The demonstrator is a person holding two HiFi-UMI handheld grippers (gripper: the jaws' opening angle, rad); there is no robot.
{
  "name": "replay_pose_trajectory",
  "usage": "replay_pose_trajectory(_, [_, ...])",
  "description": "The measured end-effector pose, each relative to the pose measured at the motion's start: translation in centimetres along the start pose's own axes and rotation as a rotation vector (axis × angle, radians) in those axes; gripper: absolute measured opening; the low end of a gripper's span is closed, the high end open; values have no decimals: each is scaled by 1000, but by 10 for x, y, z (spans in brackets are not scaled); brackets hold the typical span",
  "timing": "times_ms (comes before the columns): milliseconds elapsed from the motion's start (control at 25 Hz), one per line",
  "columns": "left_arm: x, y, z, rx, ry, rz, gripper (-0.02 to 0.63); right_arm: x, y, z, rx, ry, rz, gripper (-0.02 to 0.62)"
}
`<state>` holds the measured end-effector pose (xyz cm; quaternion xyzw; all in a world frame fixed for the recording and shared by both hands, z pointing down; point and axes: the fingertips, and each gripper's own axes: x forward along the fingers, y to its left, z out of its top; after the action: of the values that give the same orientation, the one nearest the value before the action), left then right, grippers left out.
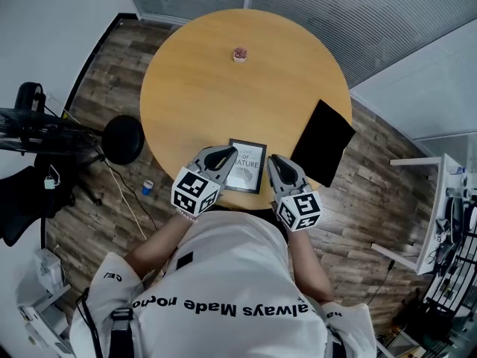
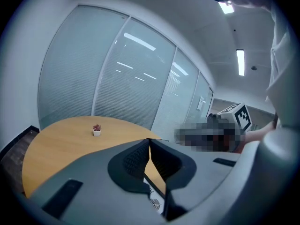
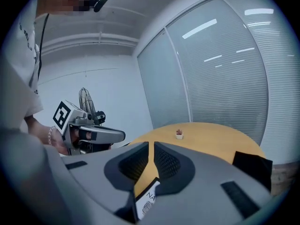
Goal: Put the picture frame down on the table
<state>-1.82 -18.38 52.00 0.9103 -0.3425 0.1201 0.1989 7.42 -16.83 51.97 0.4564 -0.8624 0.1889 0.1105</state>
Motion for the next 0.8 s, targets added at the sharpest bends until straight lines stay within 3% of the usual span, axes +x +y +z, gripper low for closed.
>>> replay_pose_trajectory(800, [-54,-35,105,117,-215,-32,26,-42,55,114,-124,-168,74,52])
